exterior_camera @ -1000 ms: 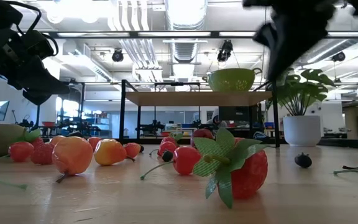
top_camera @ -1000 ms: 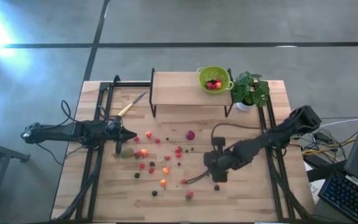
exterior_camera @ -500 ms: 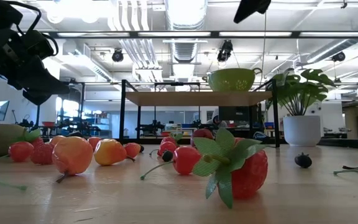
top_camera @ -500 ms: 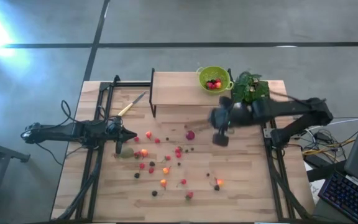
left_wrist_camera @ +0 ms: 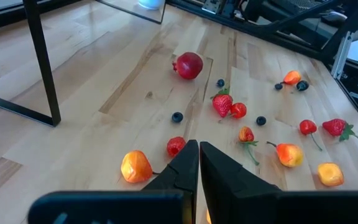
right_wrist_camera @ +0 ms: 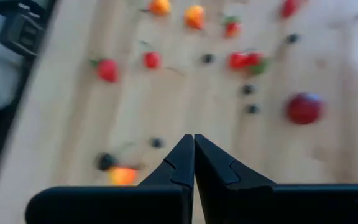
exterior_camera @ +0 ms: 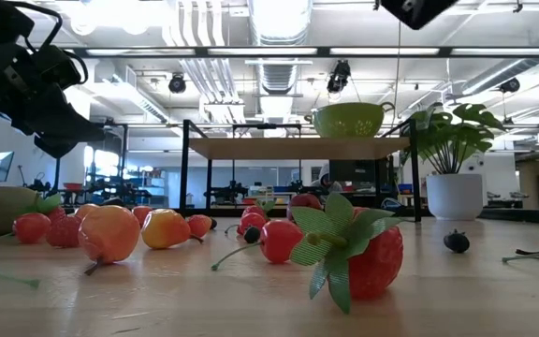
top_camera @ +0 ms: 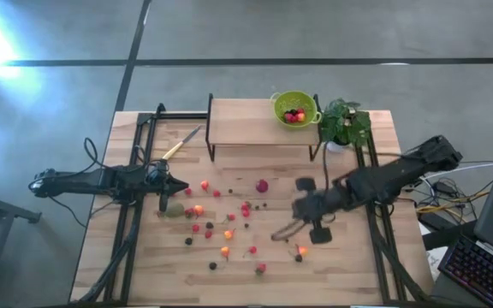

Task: Build produce basket
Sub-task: Put the blueberry into green basket

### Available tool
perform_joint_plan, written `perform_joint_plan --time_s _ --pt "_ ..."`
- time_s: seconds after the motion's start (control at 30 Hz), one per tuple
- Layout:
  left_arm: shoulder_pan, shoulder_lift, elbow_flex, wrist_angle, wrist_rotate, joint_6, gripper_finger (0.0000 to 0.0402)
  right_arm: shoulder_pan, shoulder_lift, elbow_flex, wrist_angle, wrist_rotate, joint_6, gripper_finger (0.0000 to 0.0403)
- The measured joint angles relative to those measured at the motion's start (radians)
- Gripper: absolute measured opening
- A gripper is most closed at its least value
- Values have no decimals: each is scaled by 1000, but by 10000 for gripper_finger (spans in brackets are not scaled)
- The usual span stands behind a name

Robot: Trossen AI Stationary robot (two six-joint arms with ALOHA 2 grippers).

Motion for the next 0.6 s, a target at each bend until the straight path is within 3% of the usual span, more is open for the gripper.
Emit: perform_joint_plan --time_s 0.1,0.27,0.6 --pt "0 0 0 0 0 0 21 35 42 0 38 -21 75 9" --pt "0 0 0 0 0 0 21 63 181 33 16 -31 62 29" --pt "0 0 0 0 0 0 21 59 392 166 -62 -23 29 136"
